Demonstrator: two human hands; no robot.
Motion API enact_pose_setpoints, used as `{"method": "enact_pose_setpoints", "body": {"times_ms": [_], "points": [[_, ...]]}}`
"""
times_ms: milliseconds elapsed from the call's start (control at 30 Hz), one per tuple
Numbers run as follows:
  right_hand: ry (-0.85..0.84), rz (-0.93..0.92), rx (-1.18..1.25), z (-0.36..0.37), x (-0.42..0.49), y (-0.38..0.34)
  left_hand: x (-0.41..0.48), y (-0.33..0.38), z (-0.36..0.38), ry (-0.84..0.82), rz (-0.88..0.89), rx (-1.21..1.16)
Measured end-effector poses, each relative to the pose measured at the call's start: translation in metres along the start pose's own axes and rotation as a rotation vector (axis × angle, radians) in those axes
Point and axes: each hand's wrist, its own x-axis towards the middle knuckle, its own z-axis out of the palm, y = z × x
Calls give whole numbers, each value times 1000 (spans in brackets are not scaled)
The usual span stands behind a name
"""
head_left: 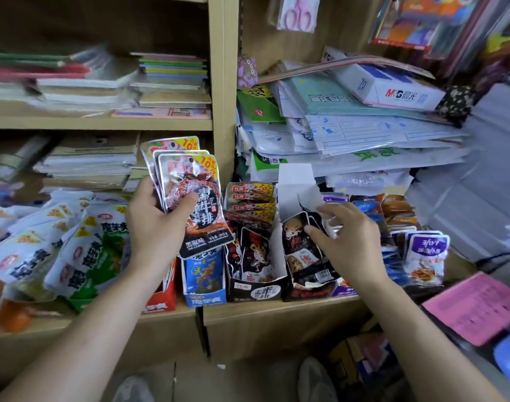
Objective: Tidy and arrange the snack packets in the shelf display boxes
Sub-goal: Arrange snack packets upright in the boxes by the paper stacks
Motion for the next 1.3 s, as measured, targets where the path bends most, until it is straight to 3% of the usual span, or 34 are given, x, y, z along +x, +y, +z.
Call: {"method": "enact_pose_setpoints", "body": {"times_ms": [67,167,267,433,533,867,967,1067,1300], "points": [[-2,-75,62,6,-7,-15,0,0,-2,9,12,11],[-228,-87,171,27,-22,-44,1,0,-5,45,15,40],[-400,-135,91,45,-25,-70,3,1,-8,80,1,34],[-706,65,9,77,-12,-74,5,2,-13,83,-1,28],[-824,188,92,92,-8,-71,6,0,-16,76,-2,27],[-660,184,311,92,-13,-66,7,-1,-19,41,12,11],[-795,240,195,99,-10,-66,5,0,-18,43,20,19],[-910,305,254,100,-5,-68,3,-2,-18,43,16,32],[-726,244,387,99,-8,-65,2,0,-16,29,12,49]]}}
